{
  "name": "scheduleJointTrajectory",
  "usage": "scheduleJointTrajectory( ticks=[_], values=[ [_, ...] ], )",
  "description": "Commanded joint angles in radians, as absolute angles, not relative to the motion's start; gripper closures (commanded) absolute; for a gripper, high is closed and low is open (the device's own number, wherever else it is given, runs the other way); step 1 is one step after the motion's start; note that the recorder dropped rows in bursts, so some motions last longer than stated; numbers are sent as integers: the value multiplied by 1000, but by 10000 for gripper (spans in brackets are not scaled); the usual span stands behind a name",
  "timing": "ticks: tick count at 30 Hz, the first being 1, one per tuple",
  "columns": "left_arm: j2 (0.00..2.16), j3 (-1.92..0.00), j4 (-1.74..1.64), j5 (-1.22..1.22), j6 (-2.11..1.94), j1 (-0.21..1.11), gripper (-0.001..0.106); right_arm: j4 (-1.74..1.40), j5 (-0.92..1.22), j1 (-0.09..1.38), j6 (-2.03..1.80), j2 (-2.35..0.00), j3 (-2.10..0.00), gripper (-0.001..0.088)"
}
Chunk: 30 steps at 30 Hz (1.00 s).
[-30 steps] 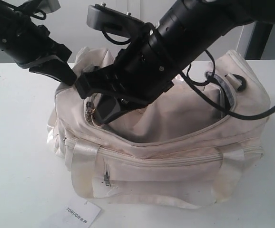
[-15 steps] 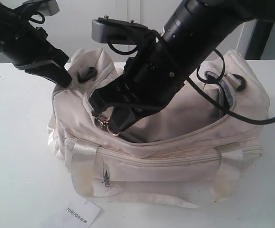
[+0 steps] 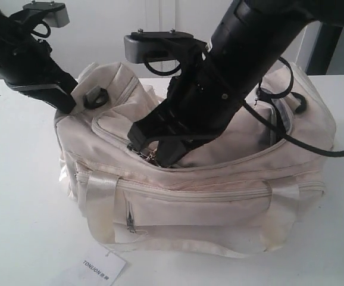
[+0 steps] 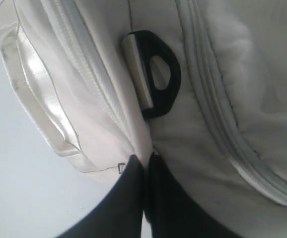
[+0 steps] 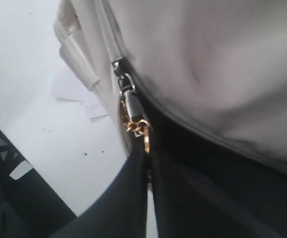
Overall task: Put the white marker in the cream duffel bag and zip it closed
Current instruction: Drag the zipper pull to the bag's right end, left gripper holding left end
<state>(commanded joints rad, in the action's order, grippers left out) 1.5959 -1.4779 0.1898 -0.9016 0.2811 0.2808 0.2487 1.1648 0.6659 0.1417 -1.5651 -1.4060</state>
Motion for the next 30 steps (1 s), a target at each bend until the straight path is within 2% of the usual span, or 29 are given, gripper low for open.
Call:
scheduleJointTrajectory(
  ticks=[6,30],
  values=[
    [1596,-1478,162,-923,257,281,1053,209,1155,654,106,-1565,-1406,868],
    [1596,-1478,17,-959,109,281,1053,108,1152,410,56,-1447,-1406,868]
  ],
)
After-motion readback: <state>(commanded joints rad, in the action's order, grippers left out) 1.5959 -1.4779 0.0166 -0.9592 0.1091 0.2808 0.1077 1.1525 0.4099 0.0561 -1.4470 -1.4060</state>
